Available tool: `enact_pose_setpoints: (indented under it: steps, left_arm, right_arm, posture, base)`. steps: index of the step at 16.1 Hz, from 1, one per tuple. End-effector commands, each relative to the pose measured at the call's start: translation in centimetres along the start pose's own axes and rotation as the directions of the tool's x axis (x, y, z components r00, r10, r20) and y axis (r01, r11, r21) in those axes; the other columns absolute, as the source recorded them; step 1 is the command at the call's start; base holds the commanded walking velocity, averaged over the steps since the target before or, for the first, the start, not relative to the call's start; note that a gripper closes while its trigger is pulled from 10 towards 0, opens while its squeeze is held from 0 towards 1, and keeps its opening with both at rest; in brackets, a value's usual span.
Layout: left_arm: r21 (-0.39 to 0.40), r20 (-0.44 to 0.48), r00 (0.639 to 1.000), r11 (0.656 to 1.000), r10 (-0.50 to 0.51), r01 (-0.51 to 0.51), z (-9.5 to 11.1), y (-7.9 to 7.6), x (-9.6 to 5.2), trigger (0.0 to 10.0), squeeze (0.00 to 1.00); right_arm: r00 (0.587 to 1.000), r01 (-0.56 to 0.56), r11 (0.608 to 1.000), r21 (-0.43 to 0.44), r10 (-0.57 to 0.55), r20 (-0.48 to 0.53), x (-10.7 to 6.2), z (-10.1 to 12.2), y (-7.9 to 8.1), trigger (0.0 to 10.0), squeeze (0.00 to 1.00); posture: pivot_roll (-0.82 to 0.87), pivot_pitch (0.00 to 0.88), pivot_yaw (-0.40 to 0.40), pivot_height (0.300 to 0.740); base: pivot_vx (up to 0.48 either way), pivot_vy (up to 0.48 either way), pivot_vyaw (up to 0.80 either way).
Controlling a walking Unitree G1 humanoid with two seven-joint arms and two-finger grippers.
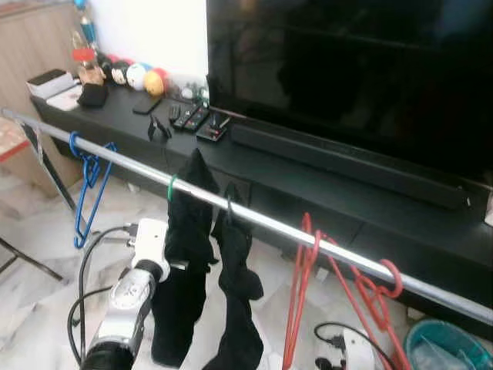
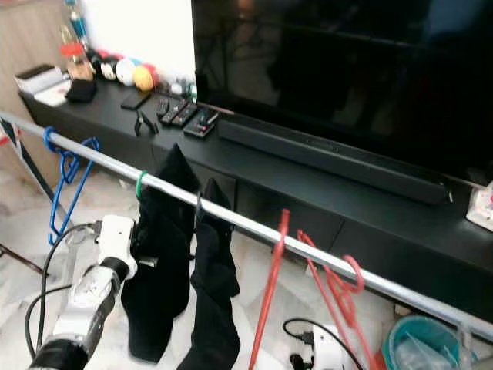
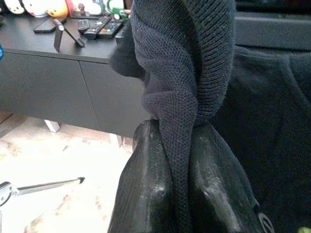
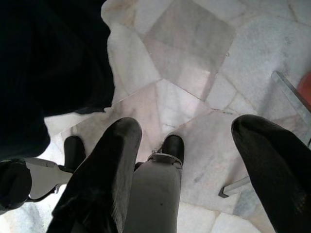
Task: Hang hanger
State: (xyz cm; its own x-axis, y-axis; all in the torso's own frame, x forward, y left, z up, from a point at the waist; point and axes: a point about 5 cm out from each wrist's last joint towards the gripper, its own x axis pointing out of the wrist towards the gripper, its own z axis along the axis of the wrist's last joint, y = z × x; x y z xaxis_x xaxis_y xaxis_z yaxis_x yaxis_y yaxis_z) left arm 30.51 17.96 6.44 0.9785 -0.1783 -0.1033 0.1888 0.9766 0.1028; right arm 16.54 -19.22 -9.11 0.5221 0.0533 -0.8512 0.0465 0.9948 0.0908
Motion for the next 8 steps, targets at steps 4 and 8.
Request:
enact_pose_setpoints:
  steps: [4,8]
  left_arm:
    - [0.068,-0.104,0.994,0.997,-0.014,0.021,-0.6,-0.1,0.8,10.0,0.00]
    - [0.078,-0.108,0.989,0.993,0.099,-0.091,-0.3,1.0,1.4,10.0,0.00]
  right_arm:
    - [1.000,0.002,1.000,0.003,-0.002,-0.011,0.0,-0.2,-0.1,10.0,0.00]
    - [1.000,-0.002,1.000,-0.002,0.002,-0.012,0.0,-0.2,-0.1,10.0,0.00]
  posture:
    - [0.01,0.000,-0.040,0.740]
    - [0.01,0.000,-0.041,0.740]
  base:
    - [0.000,0.000,0.00]
    - [0.000,0.000,0.00]
